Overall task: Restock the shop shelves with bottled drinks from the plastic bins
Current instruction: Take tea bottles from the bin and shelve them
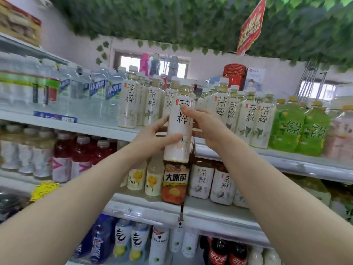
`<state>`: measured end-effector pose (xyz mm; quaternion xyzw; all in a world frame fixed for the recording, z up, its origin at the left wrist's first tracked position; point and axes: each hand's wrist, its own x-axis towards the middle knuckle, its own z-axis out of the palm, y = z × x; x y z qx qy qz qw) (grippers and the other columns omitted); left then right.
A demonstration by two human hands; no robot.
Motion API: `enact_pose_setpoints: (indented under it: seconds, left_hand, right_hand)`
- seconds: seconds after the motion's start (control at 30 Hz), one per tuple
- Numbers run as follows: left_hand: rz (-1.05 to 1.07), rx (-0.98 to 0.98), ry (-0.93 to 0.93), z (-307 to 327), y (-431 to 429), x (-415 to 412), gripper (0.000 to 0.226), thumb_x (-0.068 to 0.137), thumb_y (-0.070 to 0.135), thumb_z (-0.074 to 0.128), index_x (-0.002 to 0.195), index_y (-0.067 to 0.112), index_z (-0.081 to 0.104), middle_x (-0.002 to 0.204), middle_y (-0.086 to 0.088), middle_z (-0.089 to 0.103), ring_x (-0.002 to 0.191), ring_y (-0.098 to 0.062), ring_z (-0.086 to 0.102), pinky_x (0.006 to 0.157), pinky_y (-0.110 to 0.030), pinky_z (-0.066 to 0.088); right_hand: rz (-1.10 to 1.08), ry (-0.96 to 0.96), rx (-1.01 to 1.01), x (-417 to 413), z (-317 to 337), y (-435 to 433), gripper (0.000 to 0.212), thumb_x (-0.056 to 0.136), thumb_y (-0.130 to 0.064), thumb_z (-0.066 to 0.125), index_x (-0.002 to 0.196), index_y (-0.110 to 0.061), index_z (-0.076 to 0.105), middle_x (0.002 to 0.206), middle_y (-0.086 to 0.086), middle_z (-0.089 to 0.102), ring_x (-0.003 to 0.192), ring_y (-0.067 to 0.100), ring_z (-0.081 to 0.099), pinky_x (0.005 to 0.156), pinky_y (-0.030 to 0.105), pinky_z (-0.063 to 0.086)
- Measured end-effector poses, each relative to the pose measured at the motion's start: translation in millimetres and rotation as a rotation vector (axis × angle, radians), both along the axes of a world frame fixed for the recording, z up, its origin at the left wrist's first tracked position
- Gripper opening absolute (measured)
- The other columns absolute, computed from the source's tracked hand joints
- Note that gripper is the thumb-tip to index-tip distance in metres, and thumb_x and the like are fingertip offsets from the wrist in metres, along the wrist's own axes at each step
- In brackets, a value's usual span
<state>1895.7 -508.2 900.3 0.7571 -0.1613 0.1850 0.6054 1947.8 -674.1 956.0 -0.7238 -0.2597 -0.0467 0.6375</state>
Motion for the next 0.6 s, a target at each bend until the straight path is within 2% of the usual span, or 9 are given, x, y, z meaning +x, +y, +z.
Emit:
enact_pose_setpoints:
  seconds: [0.07,0.27,0.4,0.6]
  left_hand:
    - [0.037,0.029,-0.015,5,19,4,0.078,0.079,0.036,0.078,0.147,0.038,0.040,0.123,0.012,0.063,0.109,-0.012,0.065,0.096,-0.041,0.054]
    - [0.164,0.105,-0.083,18,74,25,0.072,0.078,0.037,0.079,0.143,0.033,0.048,0.119,0.015,0.065,0.108,-0.007,0.064,0.102,-0.041,0.050]
    - [0.226,0.130,-0.131,18,101,42,0.067,0.081,0.029,0.078,0.142,0.031,0.050,0.119,0.013,0.066,0.106,-0.007,0.066,0.099,-0.040,0.052]
    - [0.264,0.221,-0.195,7,118,61,0.064,0.087,0.020,0.073,0.145,0.024,0.046,0.122,0.010,0.065,0.107,-0.005,0.064,0.100,-0.036,0.051]
  right_hand:
    - [0.001,-0.008,0.028,7,8,19,0.040,0.089,-0.038,0.073,0.119,-0.013,0.065,0.104,-0.001,0.077,0.091,0.014,0.074,0.066,0.025,0.056]
    - [-0.038,-0.053,0.072,33,24,79,0.040,0.089,-0.038,0.074,0.120,-0.015,0.066,0.104,-0.002,0.077,0.092,0.013,0.074,0.068,0.026,0.054]
    - [-0.053,-0.106,0.080,52,29,111,0.029,0.090,-0.034,0.073,0.110,-0.014,0.069,0.099,0.000,0.077,0.086,0.014,0.075,0.069,0.028,0.055]
    - [-0.179,-0.151,0.133,81,24,139,0.032,0.084,-0.040,0.078,0.103,-0.016,0.071,0.095,-0.001,0.077,0.089,0.018,0.075,0.085,0.043,0.060]
